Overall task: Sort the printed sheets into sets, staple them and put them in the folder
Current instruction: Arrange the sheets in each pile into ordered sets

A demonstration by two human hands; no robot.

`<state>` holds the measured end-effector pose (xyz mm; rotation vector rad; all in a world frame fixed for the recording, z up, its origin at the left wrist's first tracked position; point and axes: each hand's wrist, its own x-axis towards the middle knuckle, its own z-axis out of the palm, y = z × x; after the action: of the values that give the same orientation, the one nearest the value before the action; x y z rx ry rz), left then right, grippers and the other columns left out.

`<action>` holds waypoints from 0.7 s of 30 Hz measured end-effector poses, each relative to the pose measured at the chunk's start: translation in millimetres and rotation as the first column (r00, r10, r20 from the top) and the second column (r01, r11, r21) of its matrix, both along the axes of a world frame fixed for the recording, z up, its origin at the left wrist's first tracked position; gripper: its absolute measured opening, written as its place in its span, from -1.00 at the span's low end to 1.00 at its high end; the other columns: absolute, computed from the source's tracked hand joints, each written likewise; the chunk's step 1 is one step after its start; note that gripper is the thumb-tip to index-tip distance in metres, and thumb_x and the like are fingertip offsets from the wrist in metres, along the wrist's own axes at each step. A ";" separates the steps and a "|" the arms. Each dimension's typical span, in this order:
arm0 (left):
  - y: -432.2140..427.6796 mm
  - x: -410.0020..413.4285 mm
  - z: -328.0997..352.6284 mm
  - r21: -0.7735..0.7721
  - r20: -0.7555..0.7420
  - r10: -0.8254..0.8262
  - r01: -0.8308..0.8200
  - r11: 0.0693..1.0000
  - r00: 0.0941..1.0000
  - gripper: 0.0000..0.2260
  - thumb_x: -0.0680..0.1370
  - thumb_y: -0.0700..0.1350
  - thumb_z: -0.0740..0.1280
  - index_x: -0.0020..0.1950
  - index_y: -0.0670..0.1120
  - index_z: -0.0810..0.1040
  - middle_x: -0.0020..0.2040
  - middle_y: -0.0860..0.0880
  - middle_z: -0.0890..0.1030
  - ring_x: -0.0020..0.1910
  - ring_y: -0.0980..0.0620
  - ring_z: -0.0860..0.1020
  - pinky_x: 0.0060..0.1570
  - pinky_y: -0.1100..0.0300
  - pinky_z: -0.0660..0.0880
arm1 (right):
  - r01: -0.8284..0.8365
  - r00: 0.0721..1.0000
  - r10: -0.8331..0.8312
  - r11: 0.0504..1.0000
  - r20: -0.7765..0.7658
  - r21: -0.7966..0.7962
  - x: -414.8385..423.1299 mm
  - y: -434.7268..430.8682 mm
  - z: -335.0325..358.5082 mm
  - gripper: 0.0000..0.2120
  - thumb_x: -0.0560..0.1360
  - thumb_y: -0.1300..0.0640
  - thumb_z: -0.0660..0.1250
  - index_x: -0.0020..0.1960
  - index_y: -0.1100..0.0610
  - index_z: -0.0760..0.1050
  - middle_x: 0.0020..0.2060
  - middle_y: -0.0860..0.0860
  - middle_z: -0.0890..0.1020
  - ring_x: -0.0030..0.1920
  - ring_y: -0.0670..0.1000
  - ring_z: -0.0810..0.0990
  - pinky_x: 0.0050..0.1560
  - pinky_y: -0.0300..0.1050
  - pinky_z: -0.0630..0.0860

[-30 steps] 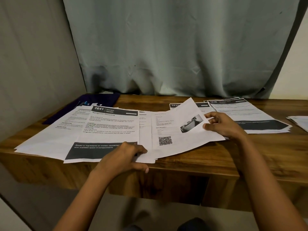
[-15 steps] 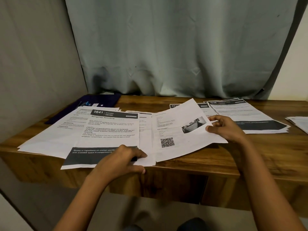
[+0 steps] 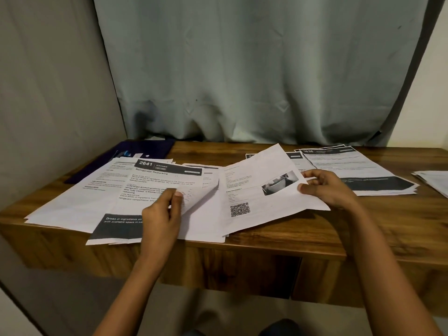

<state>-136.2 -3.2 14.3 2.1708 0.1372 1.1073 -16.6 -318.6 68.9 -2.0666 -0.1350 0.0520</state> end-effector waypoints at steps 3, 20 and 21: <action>-5.9 -0.5 1.3 -0.087 0.077 0.061 -0.054 0.995 0.995 -0.76 0.63 -0.05 0.19 0.07 -0.19 0.54 -0.09 0.06 0.49 -0.26 0.25 0.45 -0.32 0.12 0.53 | -0.013 1.000 0.013 1.000 0.005 0.016 -2.2 9.9 -0.7 -0.69 0.51 0.24 0.37 0.22 0.10 0.42 -0.20 -0.05 0.56 -0.25 -0.05 0.59 -0.32 -0.22 0.52; -18.9 -3.8 2.7 -0.029 0.248 -0.004 0.011 1.000 0.969 -0.73 0.64 -0.03 0.14 0.04 -0.20 0.51 -0.10 -0.04 0.56 -0.21 0.12 0.54 -0.34 0.52 0.42 | -0.027 0.999 0.023 0.988 0.026 0.152 -33.3 123.3 -31.7 -0.73 0.51 0.22 0.36 0.20 0.19 0.47 0.04 0.07 0.62 0.02 0.07 0.62 0.09 0.09 0.58; -21.0 -4.3 1.2 0.004 0.238 -0.025 0.024 1.000 0.971 -0.75 0.63 -0.06 0.16 0.03 -0.21 0.52 -0.13 -0.01 0.54 -0.25 0.18 0.51 -0.34 0.53 0.40 | -0.054 0.998 0.049 0.991 0.047 0.122 -34.5 129.8 -32.3 -0.70 0.52 0.19 0.35 0.24 0.21 0.47 0.06 0.06 0.62 0.03 0.05 0.61 0.11 0.05 0.57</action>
<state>-140.6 -24.2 15.5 2.0157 0.0020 1.3429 -51.1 -188.9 36.7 -1.9415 -0.2135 0.0295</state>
